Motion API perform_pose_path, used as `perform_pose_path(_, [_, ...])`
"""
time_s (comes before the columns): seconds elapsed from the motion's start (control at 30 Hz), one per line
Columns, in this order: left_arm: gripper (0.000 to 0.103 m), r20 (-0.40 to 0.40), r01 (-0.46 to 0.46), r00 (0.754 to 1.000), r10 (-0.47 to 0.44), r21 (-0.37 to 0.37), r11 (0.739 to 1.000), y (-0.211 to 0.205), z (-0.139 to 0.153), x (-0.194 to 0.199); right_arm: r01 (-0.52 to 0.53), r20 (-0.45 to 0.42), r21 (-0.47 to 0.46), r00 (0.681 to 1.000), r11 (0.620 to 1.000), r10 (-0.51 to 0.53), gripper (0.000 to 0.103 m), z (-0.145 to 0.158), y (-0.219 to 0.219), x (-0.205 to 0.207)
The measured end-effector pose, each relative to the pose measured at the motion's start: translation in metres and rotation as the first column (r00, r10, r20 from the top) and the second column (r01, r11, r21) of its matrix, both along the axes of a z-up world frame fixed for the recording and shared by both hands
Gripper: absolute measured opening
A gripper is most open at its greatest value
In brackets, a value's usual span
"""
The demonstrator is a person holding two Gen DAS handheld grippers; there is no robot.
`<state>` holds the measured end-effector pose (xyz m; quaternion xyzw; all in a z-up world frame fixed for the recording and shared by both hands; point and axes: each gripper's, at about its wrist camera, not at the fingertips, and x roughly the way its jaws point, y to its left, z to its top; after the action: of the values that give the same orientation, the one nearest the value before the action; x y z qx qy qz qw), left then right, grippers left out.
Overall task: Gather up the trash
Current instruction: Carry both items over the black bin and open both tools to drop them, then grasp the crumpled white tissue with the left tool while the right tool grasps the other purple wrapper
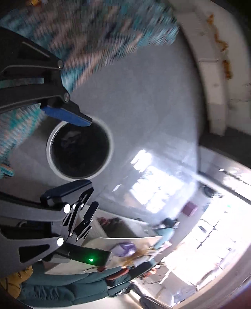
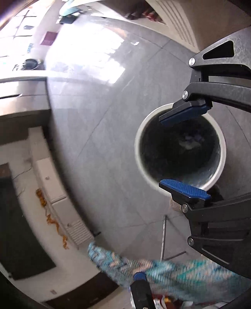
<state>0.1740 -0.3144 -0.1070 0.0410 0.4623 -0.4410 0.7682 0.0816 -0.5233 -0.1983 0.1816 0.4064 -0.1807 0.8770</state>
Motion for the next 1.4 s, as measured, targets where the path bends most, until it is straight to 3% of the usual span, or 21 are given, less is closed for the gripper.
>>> perform_pose_path(0.13, [0.056,0.103,-0.094,0.989,0.102,-0.081,0.992,0.066,0.046,-0.010,-0.089,0.100,-0.063,0.990,0.994,0.095,0.059,0.056,0.040,0.007])
perform_pose_path(0.23, [0.056,0.175,-0.166,0.967,0.186,-0.119,0.979,0.128,0.074,-0.022,-0.176,0.163,-0.110,0.968,0.978,0.192,0.059,0.095,0.086,0.015])
perform_pose_path(0.33, [0.056,0.245,-0.262,0.926,0.286,-0.127,0.957,0.194,0.089,-0.034,-0.275,0.201,-0.144,0.932,0.951,0.300,0.059,0.125,0.137,0.027])
perform_pose_path(0.47, [0.058,0.272,-0.374,0.877,0.397,-0.133,0.918,0.277,0.090,-0.042,-0.386,0.213,-0.173,0.884,0.906,0.417,0.060,0.143,0.197,0.044])
perform_pose_path(0.67, [0.072,0.283,-0.568,0.769,0.574,-0.110,0.816,0.387,0.065,-0.045,-0.535,0.160,-0.145,0.818,0.833,0.553,0.066,0.135,0.266,0.079])
perform_pose_path(0.73, [0.072,0.277,-0.644,0.718,0.638,-0.083,0.760,0.423,0.049,-0.038,-0.580,0.140,-0.132,0.792,0.804,0.594,0.070,0.125,0.284,0.088])
perform_pose_path(0.77, [0.072,0.268,-0.664,0.705,0.656,-0.075,0.744,0.436,0.045,-0.033,-0.596,0.131,-0.129,0.782,0.793,0.609,0.072,0.119,0.293,0.095])
perform_pose_path(0.93, [0.072,0.241,-0.766,0.623,0.745,-0.009,0.643,0.486,0.010,-0.013,-0.602,0.088,-0.129,0.784,0.788,0.614,0.073,0.092,0.307,0.136])
perform_pose_path(1.13, [0.072,0.188,-0.794,0.602,0.776,0.043,0.606,0.509,-0.028,0.005,-0.576,0.042,-0.087,0.813,0.813,0.581,0.071,0.056,0.303,0.192])
perform_pose_path(1.37, [0.071,0.152,-0.785,0.619,0.770,0.090,0.613,0.503,-0.053,0.024,-0.587,0.015,-0.074,0.807,0.806,0.590,0.069,0.031,0.310,0.230])
perform_pose_path(1.4, [0.065,0.153,-0.784,0.620,0.770,0.097,0.612,0.502,-0.056,0.025,-0.587,0.011,-0.073,0.808,0.806,0.589,0.066,0.029,0.310,0.233])
